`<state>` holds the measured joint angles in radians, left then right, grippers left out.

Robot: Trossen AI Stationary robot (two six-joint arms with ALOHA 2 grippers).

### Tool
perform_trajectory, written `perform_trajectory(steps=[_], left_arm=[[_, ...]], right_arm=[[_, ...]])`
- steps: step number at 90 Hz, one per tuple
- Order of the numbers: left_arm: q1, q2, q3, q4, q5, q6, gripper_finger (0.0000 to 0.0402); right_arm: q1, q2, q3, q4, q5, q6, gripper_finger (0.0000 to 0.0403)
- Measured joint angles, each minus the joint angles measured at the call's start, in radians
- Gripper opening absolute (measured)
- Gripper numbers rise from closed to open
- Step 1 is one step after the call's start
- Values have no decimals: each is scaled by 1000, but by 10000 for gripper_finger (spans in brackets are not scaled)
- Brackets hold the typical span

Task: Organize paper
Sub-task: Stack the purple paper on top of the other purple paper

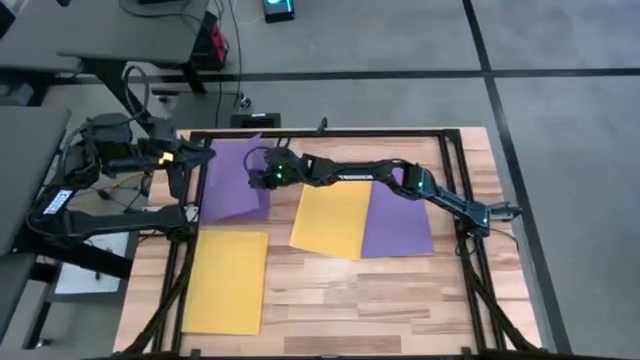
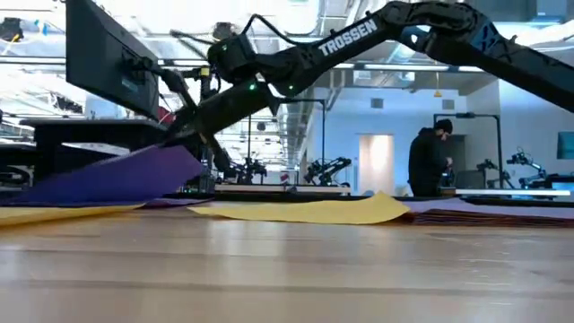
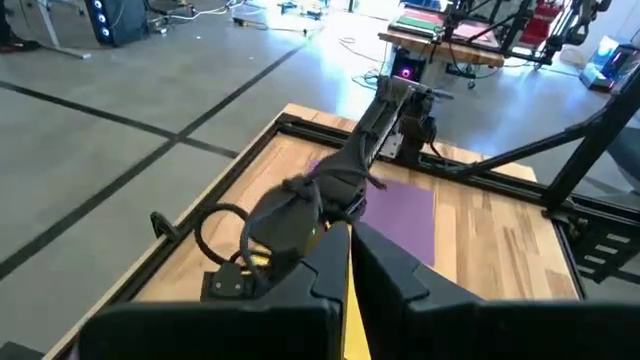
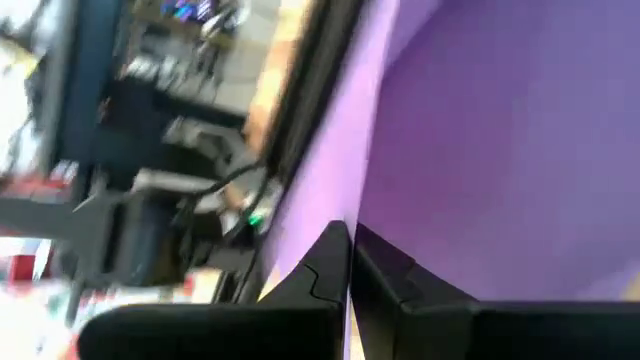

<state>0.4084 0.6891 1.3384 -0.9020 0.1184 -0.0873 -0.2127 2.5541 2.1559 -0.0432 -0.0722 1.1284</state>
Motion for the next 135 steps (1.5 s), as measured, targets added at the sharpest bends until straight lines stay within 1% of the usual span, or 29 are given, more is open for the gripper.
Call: perform_trajectory(steps=[7,14,28,37,68,92,109,127,135], left_arm=[[0,0,0,0,0,-9,0],[0,0,0,0,0,-14,0],[0,0,0,1,0,-19,0],[0,0,0,1,0,-28,0],[0,0,0,1,0,-23,0],[0,0,0,1,0,-22,0],[0,0,0,1,0,-22,0],[0,0,0,1,0,-22,0],[0,0,0,1,0,-22,0]], right_arm=[[3,3,-1,5,25,19,0],[1,3,-1,8,25,-6,0],[1,2,-1,-46,33,-15,0],[15,3,-1,-48,55,-10,0],[13,2,-1,-34,58,7,0],[17,2,-1,-30,81,32,0],[31,2,-1,-26,135,88,0],[42,2,-1,-25,139,113,0],[44,4,-1,-23,139,113,7]])
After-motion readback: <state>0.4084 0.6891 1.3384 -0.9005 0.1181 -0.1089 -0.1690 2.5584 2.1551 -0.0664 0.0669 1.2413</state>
